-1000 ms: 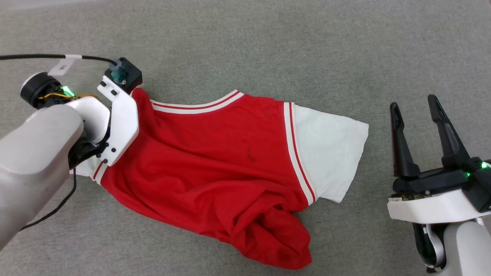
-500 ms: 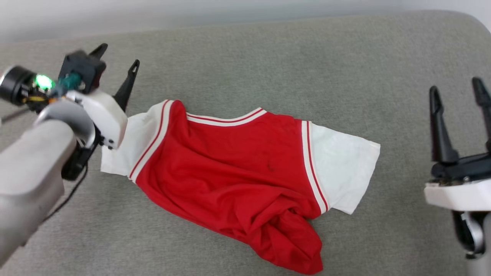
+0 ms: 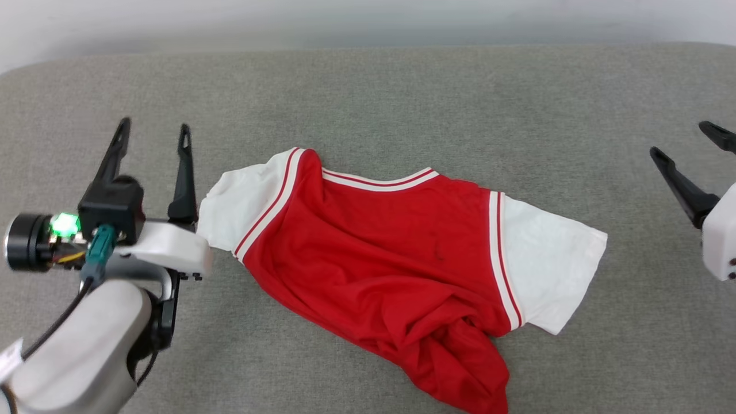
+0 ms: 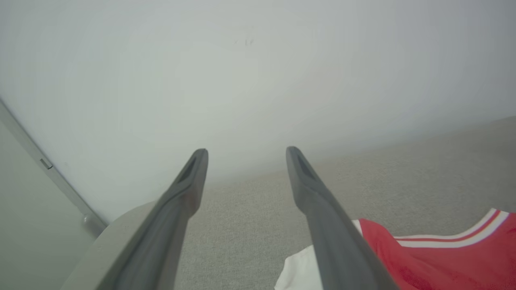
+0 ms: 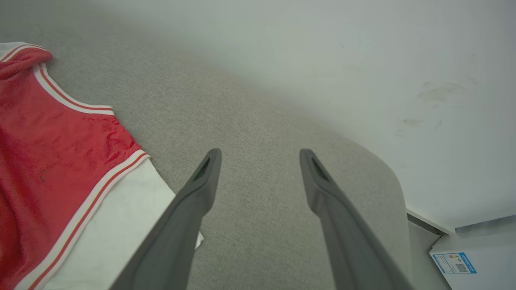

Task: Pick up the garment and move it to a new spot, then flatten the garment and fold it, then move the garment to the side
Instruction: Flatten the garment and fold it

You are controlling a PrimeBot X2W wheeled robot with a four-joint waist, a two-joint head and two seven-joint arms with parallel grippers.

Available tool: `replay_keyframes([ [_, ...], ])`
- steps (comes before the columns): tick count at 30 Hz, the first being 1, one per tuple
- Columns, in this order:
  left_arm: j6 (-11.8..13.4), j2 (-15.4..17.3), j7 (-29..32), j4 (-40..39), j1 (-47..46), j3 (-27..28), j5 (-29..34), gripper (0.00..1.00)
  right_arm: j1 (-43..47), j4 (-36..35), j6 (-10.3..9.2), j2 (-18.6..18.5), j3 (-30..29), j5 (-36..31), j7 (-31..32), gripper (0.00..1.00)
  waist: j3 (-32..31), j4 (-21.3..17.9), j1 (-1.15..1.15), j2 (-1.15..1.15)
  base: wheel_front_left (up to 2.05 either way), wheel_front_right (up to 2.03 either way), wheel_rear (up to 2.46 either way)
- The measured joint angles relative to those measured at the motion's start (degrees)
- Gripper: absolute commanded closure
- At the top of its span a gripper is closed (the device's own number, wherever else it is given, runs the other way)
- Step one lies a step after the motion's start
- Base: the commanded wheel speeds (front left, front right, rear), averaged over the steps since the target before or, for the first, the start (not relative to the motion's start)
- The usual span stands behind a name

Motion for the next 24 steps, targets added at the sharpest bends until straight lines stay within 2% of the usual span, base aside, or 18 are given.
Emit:
replay_keyframes([
  [2, 1.7, -1.6, 0.0, -2.2, 4.2, 4.6, 3.1, 0.0, -1.9, 0.0, 0.0, -3.2, 2.2, 4.3, 6.0, 0.0, 0.5, 0.5, 0.0, 0.0, 0.0, 0.0, 0.0],
  [4, 2.3, -4.0, 0.0, -4.3, 8.1, 9.3, 5.7, 0.0, -3.0, 0.5, 0.0, -5.6, 4.7, 8.9, 12.7, 0.0, 1.1, 1.0, 0.0, 0.0, 0.0, 0.0, 0.0],
  [7, 2.4, -8.2, 0.0, -7.3, 13.5, 14.8, 10.7, 0.0, -4.2, 1.4, 0.0, -8.7, 8.1, 13.6, 21.1, 0.0, 1.9, 1.9, 0.0, 0.0, 0.0, 0.0, 0.0],
  [11, 1.1, -13.7, 0.0, -10.2, 19.0, 21.0, 16.2, 0.0, -6.1, 3.7, 0.0, -9.4, 11.0, 17.9, 28.5, 0.0, 3.4, 3.0, 0.0, 0.0, 0.0, 0.0, 0.0],
  [14, 0.2, -17.7, 0.0, -11.6, 21.9, 25.2, 20.5, 0.0, -6.9, 6.2, -0.01, -8.2, 12.2, 19.8, 31.1, 0.0, 4.7, 3.9, 0.0, 0.0, 0.0, 0.0, 0.0],
  [18, -3.1, -22.7, 0.0, -12.1, 24.8, 28.9, 23.8, 0.0, -7.1, 10.4, -0.01, -4.7, 13.3, 21.2, 31.3, 0.0, 6.2, 5.2, 0.0, 0.0, 0.0, 0.0, 0.0],
  [21, -5.7, -25.2, 0.0, -11.8, 25.4, 30.8, 26.2, 0.0, -7.0, 13.3, -0.03, -2.3, 14.7, 21.7, 30.5, 0.0, 7.1, 5.9, 0.0, 0.0, 0.0, 0.0, 0.0],
  [24, -8.4, -27.2, 0.0, -11.1, 25.6, 32.8, 27.9, 0.0, -7.1, 15.0, -0.04, -1.8, 16.0, 22.0, 28.8, 0.0, 7.8, 6.4, -0.01, 0.0, 0.0, 0.0, 0.0],
])
